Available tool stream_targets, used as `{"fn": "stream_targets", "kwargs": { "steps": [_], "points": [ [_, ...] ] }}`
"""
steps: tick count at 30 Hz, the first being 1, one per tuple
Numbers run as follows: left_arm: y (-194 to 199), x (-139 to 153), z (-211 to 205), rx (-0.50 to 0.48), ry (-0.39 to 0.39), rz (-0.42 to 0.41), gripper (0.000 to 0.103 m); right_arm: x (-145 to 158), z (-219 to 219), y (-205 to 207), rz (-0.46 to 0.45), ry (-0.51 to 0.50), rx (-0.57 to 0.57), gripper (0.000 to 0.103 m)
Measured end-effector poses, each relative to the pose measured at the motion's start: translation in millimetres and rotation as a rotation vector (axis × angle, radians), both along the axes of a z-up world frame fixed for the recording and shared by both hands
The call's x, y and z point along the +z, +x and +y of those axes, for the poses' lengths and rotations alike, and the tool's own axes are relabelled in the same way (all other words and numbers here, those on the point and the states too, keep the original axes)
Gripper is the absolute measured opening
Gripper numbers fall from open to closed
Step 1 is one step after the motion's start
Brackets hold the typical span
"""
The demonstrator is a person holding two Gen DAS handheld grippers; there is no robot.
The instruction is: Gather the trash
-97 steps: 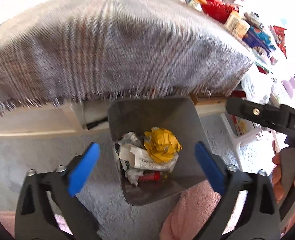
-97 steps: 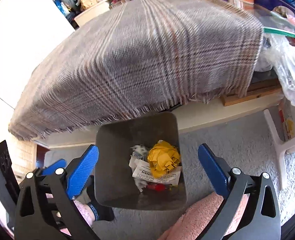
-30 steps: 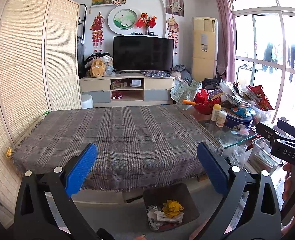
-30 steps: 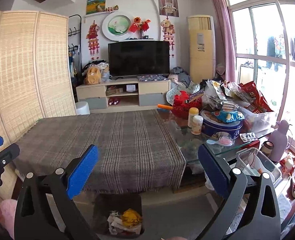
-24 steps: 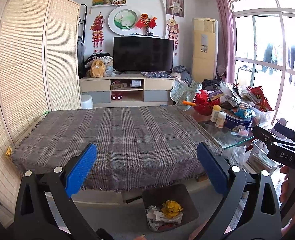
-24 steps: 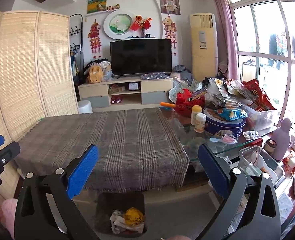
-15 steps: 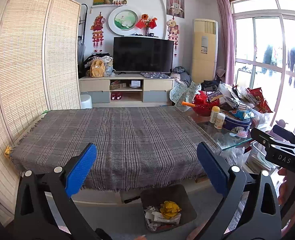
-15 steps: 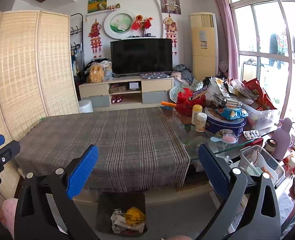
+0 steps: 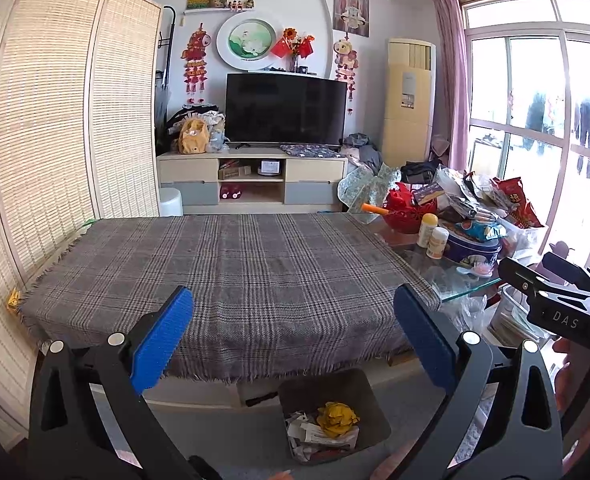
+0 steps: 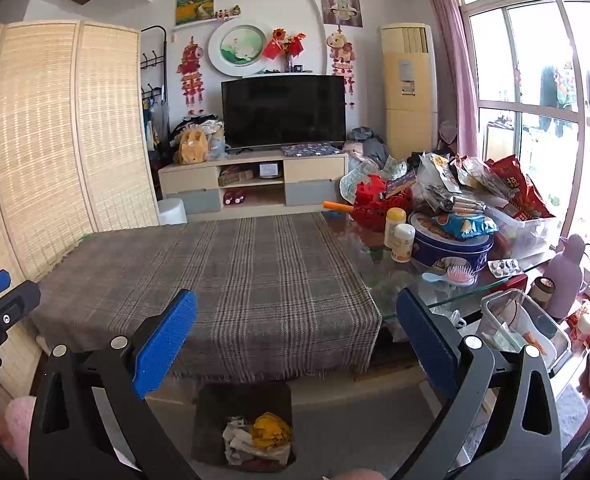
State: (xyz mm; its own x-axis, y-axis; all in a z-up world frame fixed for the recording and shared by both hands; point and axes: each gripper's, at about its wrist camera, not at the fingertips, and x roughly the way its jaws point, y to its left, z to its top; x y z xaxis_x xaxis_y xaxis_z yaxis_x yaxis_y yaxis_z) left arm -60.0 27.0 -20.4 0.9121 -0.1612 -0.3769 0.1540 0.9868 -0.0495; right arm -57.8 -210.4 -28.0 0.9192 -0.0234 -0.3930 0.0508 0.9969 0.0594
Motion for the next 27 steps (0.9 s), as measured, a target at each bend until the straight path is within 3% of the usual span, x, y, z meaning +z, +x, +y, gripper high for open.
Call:
{"fn": "stream_targets", "kwargs": {
  "steps": [27],
  "points": [
    [0.2,-0.4,0.0,0.003,0.0,0.001,0.095,-2.3,-2.8,1.6,0.013,0.005,0.009,0.1]
  ]
}}
